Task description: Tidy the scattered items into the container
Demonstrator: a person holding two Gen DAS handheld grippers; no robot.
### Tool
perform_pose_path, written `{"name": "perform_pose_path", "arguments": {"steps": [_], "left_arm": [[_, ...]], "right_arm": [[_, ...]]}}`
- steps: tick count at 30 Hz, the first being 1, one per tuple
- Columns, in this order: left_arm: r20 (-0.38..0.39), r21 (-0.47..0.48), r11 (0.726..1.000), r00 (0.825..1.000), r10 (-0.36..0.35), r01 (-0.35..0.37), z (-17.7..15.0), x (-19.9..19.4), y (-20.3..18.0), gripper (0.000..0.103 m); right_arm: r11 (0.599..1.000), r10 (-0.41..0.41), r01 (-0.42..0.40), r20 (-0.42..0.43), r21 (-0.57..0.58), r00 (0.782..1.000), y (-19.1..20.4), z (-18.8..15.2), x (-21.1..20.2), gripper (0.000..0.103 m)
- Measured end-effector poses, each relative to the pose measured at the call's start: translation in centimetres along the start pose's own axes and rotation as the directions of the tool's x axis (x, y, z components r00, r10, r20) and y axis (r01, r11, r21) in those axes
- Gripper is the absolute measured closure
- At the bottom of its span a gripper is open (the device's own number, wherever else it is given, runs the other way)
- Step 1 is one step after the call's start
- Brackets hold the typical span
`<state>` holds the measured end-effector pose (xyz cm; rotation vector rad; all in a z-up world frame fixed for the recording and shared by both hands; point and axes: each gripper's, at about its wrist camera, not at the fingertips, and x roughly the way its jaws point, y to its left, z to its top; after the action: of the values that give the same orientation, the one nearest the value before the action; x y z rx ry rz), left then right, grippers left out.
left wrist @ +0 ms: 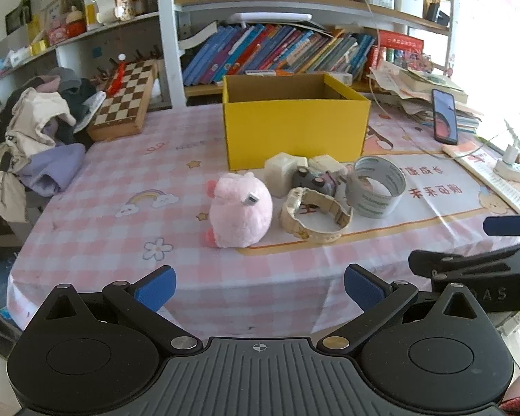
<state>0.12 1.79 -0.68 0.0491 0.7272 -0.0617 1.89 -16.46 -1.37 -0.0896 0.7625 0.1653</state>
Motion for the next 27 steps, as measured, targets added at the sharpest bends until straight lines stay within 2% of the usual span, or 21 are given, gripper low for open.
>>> {"name": "perform_pose_path", "arguments": {"steps": [11,27], "left_arm": [[-0.026,-0.033,0.999,0.999,0.023,-0.023,0.1,0.7,0.4,0.000],[-0.028,-0.016,0.999,0.999,0.045,-0.046,0.7,1.5,-0.2,0.000]], "right_arm": [[1.000,0.005,-0.005,-0.003,-0.005,1.000,0.0,0.0,0.3,0.000],[1.000,0.025,-0.025,-0.009,-0.003,1.000,-0.7,0.8,1.7,0.000]]}}
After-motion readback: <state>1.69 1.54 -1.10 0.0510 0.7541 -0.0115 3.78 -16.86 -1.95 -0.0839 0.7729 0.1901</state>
